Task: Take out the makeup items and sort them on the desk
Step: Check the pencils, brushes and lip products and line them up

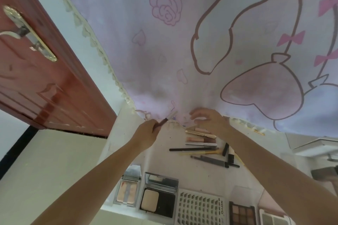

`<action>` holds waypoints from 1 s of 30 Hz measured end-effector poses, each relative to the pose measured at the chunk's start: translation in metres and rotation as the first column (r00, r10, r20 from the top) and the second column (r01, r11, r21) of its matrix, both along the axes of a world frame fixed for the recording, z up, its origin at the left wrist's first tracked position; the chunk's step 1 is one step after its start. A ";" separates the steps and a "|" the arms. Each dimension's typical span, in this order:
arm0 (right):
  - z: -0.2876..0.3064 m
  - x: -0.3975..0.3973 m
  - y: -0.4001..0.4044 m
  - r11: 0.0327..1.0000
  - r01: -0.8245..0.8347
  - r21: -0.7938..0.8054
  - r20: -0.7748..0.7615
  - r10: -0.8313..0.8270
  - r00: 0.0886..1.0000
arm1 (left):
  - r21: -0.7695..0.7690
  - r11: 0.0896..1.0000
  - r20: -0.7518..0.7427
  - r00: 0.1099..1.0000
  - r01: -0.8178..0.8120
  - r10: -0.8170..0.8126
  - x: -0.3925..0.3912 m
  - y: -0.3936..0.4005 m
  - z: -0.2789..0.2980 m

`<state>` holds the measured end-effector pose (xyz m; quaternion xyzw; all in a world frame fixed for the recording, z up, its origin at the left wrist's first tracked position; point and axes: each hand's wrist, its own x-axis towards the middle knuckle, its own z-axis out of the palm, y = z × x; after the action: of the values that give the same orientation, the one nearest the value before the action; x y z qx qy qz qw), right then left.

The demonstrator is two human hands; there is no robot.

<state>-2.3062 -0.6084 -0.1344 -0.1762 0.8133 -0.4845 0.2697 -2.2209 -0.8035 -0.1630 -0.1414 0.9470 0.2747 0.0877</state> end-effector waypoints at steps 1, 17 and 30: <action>-0.010 0.001 0.004 0.996 -0.012 0.092 -0.021 0.014 1.000 | -0.012 0.998 0.038 0.998 -0.056 0.056 -0.001 -0.004 -0.010; -0.107 -0.003 0.039 0.547 -0.067 0.834 -0.194 0.405 0.893 | -0.196 0.915 0.269 0.878 -0.352 0.395 -0.012 -0.025 -0.086; -0.115 -0.003 0.034 0.503 -0.151 0.851 -0.140 0.495 0.857 | -0.198 0.927 0.261 0.895 -0.317 0.362 0.006 -0.027 -0.093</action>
<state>-2.3092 -0.5745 -0.2496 -0.2708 0.9283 0.0486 0.2501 -2.2150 -0.8302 -0.2556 -0.3502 0.9019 0.1898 0.1667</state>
